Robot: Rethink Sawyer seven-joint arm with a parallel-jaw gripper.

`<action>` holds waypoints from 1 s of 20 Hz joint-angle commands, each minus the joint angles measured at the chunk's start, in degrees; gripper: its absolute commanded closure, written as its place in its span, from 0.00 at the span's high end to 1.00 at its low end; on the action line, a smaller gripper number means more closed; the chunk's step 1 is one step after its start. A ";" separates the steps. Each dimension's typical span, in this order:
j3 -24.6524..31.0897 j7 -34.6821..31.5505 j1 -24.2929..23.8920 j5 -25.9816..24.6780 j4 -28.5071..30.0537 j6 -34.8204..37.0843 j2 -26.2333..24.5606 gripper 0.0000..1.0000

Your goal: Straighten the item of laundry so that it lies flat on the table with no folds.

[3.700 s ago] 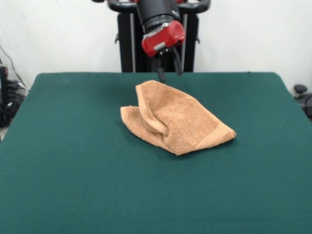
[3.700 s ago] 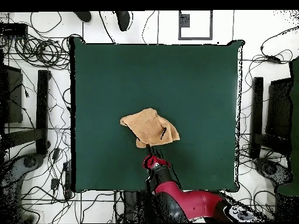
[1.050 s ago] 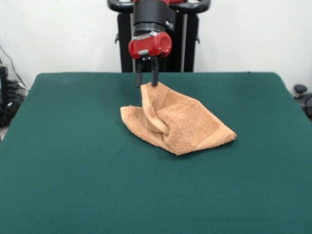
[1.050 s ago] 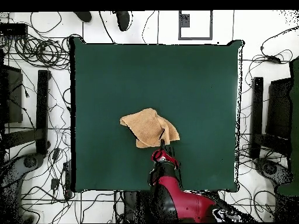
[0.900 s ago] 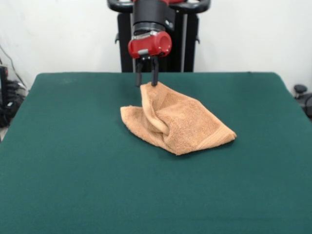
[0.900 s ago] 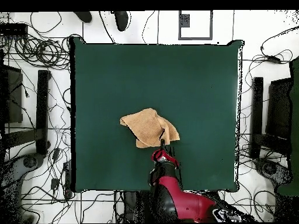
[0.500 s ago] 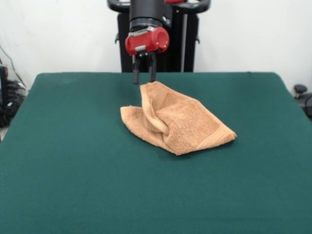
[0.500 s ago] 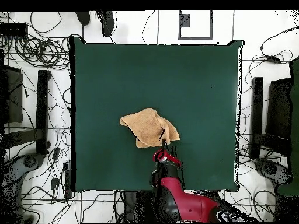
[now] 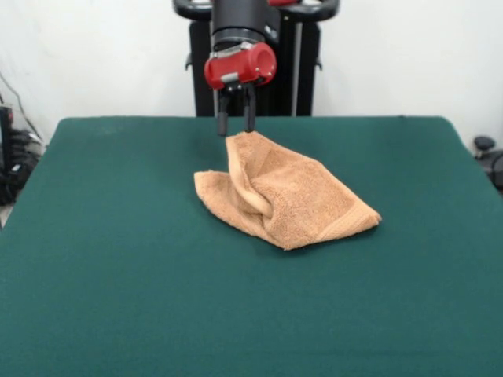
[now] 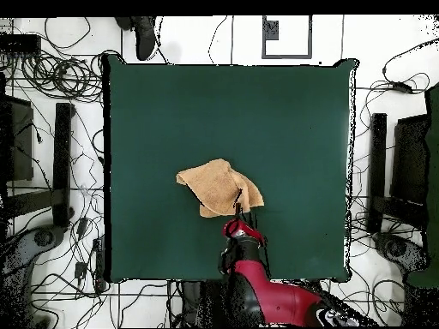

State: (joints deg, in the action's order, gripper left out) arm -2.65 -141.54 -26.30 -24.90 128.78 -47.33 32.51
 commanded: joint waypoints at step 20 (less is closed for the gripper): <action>9.90 -9.64 1.61 -2.64 -6.10 1.70 -7.08 1.00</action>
State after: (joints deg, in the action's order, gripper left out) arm -1.03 -141.54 -24.74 -25.91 128.70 -47.33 31.15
